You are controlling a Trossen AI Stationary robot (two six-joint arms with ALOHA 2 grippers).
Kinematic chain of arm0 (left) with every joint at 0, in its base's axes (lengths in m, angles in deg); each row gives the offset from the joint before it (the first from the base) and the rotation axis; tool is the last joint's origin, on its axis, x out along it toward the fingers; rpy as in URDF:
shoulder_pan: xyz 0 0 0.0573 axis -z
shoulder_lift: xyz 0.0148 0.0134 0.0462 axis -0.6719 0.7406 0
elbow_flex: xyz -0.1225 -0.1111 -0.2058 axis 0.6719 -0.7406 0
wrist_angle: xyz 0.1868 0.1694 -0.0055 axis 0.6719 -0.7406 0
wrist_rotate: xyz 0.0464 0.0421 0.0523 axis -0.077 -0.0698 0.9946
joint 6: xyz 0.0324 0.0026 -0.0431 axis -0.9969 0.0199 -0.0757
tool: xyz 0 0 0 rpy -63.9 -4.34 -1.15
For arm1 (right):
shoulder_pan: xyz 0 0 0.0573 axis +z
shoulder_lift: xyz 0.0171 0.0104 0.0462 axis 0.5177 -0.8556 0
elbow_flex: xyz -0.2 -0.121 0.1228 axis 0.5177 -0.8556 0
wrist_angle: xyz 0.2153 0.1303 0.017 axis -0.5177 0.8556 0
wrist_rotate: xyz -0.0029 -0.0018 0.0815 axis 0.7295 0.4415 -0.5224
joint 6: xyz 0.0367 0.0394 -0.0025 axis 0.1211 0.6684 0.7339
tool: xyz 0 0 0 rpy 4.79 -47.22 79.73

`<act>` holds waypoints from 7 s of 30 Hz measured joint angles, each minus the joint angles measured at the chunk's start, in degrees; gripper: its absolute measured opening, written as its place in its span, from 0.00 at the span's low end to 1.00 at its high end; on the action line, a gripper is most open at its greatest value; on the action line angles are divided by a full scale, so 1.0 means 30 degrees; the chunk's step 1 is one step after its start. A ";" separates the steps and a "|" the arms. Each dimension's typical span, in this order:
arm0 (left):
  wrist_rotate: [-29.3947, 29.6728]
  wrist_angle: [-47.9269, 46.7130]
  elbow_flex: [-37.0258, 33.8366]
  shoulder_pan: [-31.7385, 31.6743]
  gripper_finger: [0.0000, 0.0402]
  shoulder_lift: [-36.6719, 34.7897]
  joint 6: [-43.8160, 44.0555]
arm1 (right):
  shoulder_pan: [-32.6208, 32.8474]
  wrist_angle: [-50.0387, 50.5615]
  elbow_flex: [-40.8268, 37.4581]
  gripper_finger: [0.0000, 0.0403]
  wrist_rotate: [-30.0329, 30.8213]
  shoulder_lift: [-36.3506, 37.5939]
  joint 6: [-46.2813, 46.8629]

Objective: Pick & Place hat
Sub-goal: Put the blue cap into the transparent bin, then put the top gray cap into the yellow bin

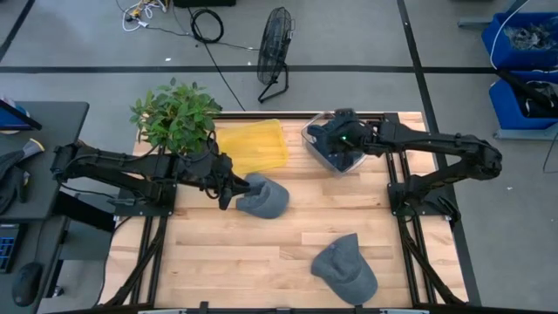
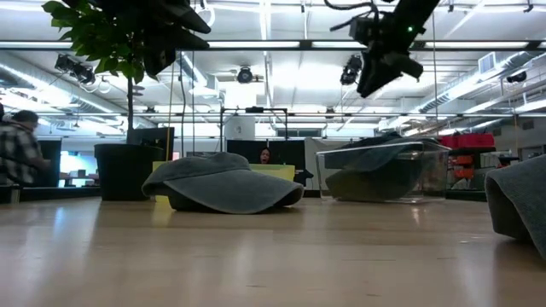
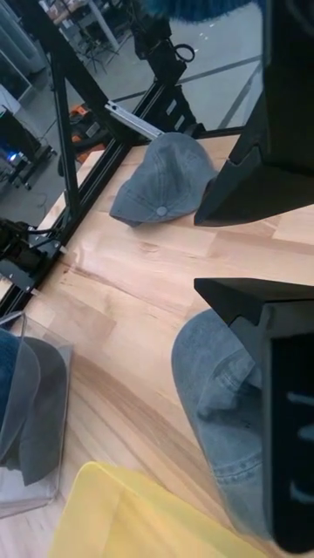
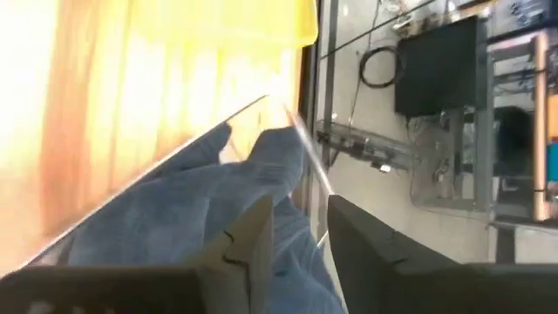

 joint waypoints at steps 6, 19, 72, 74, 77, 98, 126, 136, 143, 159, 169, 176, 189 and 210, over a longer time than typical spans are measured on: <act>0.0000 -0.0218 0.0000 0.0015 0.27 0.0002 -0.0047 | -0.1514 0.1452 -0.0973 0.18 0.1223 0.0000 0.3553; -0.0001 -0.0313 0.0000 0.0015 0.27 0.0003 -0.0656 | -0.7181 -0.0592 -0.4386 0.01 0.3167 -0.0002 0.5873; 0.0058 -0.0285 0.0000 0.0000 0.27 0.0003 -0.2186 | -0.6796 -0.2937 -0.3763 0.00 -0.3905 -0.2723 0.1144; 0.0058 -0.0291 0.0000 0.0000 0.27 0.0000 -0.2191 | -0.6480 -0.1311 -0.2738 0.00 -0.4009 -0.2206 0.1332; 0.0058 -0.0291 0.0000 0.0000 0.27 0.0003 -0.2184 | -0.5817 0.0099 -0.1254 0.00 -0.5061 -0.1503 0.2276; 0.0056 0.0151 -0.0017 0.0895 0.27 0.5220 -0.0722 | 0.1647 -0.3882 -0.1039 0.14 -0.8968 -0.1329 0.5566; 0.1839 0.0414 -0.0002 -0.0095 0.55 0.8719 -0.3931 | 0.3793 -0.3906 -0.1039 0.29 -0.8803 -0.1313 0.5336; 0.1829 0.1320 0.0007 -0.0095 0.40 1.0525 -0.4053 | 0.3793 -0.3940 -0.1039 0.29 -0.8803 -0.1385 0.5336; 0.1835 0.2976 -0.0007 -0.0043 0.04 0.9856 -0.4006 | 0.3793 -0.4001 -0.1025 0.28 -0.8803 -0.1687 0.5336; 0.9113 0.4711 -0.0007 -0.1215 0.02 0.6301 -0.5870 | 0.3793 -0.3852 -0.1025 0.28 -0.8816 -0.2231 0.5538; 1.0923 0.3604 -0.0007 -0.3976 0.03 0.6392 -0.6006 | 0.3793 -0.3716 -0.1025 0.28 -0.8846 -0.2231 0.6040; 1.0947 0.0436 -0.0007 -0.4809 0.03 0.6399 -0.5377 | 0.3793 -0.3639 -0.1025 0.28 -0.8861 -0.2231 0.5951; 1.0848 -0.0641 -0.0007 -0.5015 0.05 0.6399 -0.8713 | 0.3793 -0.3639 -0.1025 0.28 -0.8866 -0.2231 0.5831; 0.8852 0.0350 -0.0007 -0.6378 0.06 0.8973 -0.7155 | 0.3793 -0.3635 -0.1032 0.28 -0.8982 -0.2231 0.6203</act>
